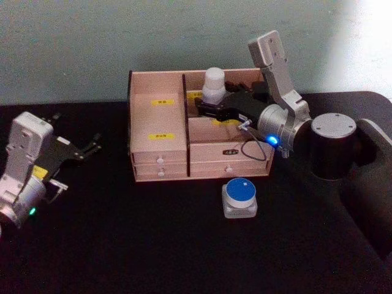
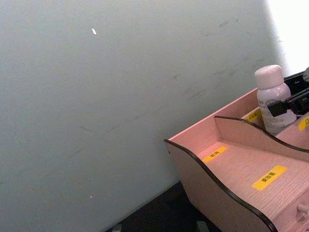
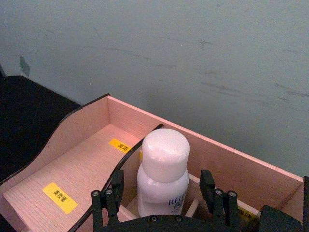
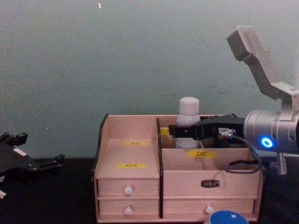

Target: Pick up the facial cleanser and watermelon frost from the table and place them into the tiered storage box.

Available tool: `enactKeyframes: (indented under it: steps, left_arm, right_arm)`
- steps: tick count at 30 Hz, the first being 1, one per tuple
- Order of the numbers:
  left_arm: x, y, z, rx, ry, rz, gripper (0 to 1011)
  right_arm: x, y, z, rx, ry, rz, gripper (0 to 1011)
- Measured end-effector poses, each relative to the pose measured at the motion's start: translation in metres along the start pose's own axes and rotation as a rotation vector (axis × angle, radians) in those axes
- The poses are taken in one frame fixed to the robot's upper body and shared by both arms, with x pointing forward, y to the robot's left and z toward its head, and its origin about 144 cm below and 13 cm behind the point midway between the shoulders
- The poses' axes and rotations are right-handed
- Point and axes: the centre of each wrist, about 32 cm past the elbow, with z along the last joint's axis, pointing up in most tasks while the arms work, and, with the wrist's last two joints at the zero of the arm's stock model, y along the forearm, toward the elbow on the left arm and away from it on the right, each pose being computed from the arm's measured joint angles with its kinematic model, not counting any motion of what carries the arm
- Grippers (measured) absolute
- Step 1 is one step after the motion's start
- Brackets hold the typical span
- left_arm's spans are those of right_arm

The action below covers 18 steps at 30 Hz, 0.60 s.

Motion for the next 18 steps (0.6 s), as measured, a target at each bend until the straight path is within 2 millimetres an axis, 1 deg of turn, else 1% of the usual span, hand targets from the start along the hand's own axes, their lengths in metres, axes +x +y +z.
enactKeyframes:
  steps: [7,11,15,18]
  left_arm:
    - [0.0,0.0,0.0,0.0,0.0,0.0,1001]
    - [0.0,0.0,0.0,0.0,0.0,0.0,1001]
    - [0.0,0.0,0.0,0.0,0.0,0.0,1001]
    - [0.0,0.0,0.0,0.0,0.0,0.0,1001]
  right_arm:
    - [0.0,0.0,0.0,0.001,0.0,0.0,1000]
    - [-0.001,-0.005,0.004,0.02,-0.007,0.002,1000]
    - [-0.002,-0.014,0.007,0.04,-0.015,0.006,1000]
    - [-0.002,-0.025,0.008,0.047,-0.021,0.016,1000]
